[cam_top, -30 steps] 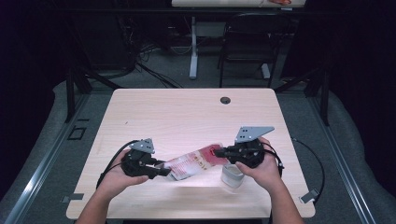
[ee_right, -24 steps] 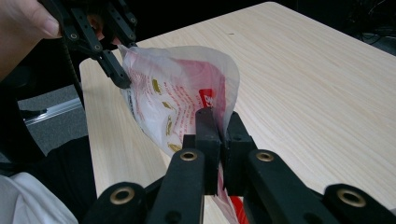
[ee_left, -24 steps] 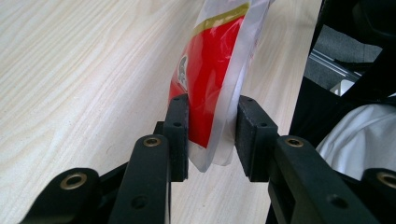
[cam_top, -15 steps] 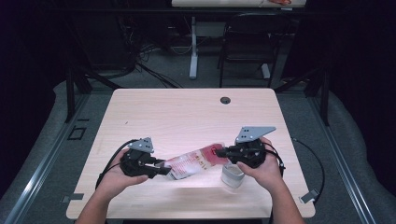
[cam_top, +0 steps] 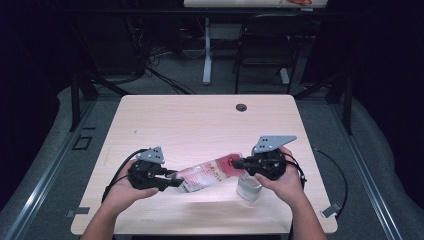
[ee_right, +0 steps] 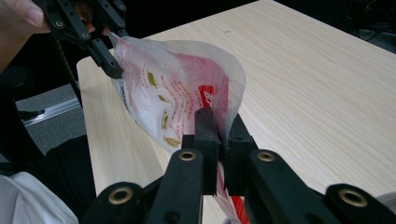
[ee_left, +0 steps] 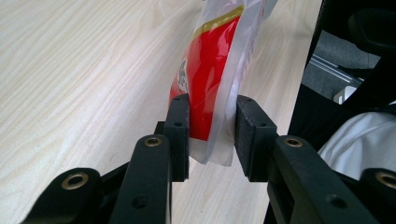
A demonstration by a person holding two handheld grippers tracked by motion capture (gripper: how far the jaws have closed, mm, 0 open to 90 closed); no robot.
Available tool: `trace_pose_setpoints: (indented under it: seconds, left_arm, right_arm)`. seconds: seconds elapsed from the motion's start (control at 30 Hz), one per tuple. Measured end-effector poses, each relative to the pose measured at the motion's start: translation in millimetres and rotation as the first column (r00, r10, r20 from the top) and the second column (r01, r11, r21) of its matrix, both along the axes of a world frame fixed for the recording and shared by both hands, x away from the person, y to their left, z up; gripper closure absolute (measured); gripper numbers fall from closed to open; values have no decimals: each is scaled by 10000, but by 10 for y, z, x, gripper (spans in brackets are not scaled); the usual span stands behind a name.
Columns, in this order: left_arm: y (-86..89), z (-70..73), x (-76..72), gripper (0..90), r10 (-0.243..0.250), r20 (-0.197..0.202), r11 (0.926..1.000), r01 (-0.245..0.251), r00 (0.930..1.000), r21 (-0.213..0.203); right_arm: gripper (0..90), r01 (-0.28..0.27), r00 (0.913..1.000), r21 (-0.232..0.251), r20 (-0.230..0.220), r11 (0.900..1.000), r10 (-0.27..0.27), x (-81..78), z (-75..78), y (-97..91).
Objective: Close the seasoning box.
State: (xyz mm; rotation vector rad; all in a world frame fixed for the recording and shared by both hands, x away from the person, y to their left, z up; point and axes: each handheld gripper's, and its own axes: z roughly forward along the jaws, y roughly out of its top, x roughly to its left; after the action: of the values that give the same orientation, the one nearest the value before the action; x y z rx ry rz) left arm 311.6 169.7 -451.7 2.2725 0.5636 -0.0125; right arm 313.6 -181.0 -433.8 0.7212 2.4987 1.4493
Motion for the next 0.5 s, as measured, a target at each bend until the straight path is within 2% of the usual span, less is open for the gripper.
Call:
trace_pose_setpoints:
  seconds: [0.5]
  left_arm:
    - [-18, 60, -33, 691, 122, 230, 9999, -122, 9997, 1]
  right_arm:
    - [871, 58, 10000, -109, 21, 9999, -58, -15, 7, -24]
